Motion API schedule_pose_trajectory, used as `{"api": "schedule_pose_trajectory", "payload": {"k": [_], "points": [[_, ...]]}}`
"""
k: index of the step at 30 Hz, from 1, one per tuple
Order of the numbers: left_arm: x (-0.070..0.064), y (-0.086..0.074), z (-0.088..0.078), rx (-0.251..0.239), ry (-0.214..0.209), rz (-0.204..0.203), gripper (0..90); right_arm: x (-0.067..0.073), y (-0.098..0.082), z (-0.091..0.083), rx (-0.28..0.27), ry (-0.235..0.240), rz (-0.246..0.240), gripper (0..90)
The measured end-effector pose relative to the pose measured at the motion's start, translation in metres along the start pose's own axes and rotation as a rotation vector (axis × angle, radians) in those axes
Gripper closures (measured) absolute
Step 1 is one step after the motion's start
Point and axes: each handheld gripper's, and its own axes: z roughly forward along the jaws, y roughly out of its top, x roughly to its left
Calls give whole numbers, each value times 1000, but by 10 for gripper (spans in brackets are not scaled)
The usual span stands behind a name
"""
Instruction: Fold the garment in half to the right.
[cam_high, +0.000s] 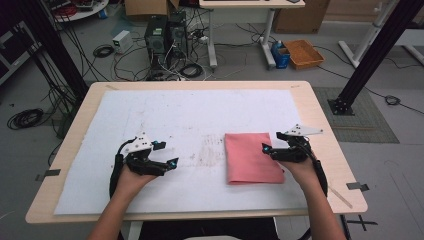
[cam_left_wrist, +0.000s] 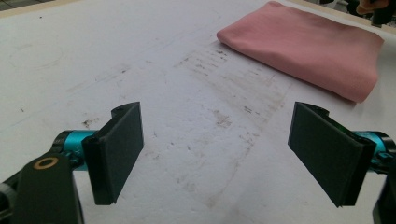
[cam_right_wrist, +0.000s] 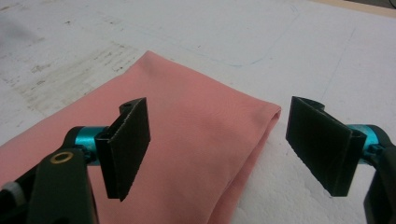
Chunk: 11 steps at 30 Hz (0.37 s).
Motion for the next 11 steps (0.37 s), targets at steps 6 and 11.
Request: {"api": "schedule_pose_trajectory", "payload": {"k": [6,11], "points": [[0,-1,2,8,-1,-3,182,0,0,1,10,1,5,217],[1,-1,4,16,0,-8,182,-1,-1,2,12,0,8,217]]}}
